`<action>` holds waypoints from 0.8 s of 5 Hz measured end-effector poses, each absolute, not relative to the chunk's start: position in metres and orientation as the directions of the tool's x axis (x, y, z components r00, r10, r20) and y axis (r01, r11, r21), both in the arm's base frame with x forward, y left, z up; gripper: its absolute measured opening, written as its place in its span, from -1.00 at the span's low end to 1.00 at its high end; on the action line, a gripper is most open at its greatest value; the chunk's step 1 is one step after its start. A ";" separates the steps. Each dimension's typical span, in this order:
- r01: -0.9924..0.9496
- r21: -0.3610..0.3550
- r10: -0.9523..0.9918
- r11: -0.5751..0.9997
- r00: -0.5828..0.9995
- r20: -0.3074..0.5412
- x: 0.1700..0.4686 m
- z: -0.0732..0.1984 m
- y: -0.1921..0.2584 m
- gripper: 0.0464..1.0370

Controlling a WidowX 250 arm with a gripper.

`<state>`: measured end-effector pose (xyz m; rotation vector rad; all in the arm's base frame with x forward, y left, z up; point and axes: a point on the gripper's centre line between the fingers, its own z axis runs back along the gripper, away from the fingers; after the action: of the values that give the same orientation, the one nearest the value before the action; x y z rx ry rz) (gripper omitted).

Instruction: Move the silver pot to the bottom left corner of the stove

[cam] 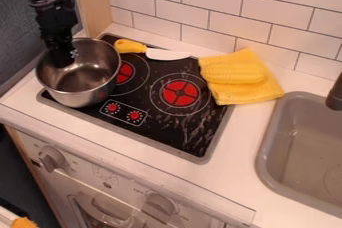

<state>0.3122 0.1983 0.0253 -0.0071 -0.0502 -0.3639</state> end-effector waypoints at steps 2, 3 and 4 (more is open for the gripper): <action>0.355 -0.007 -0.355 0.935 0.935 0.025 0.311 0.021 0.196 0.12; 0.370 -0.005 -0.370 0.929 0.929 0.023 0.314 0.021 0.192 0.72; 0.385 -0.005 -0.384 0.923 0.923 0.022 0.315 0.022 0.188 0.94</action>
<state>0.3145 0.1880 0.0217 -0.0089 -0.0210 -0.3948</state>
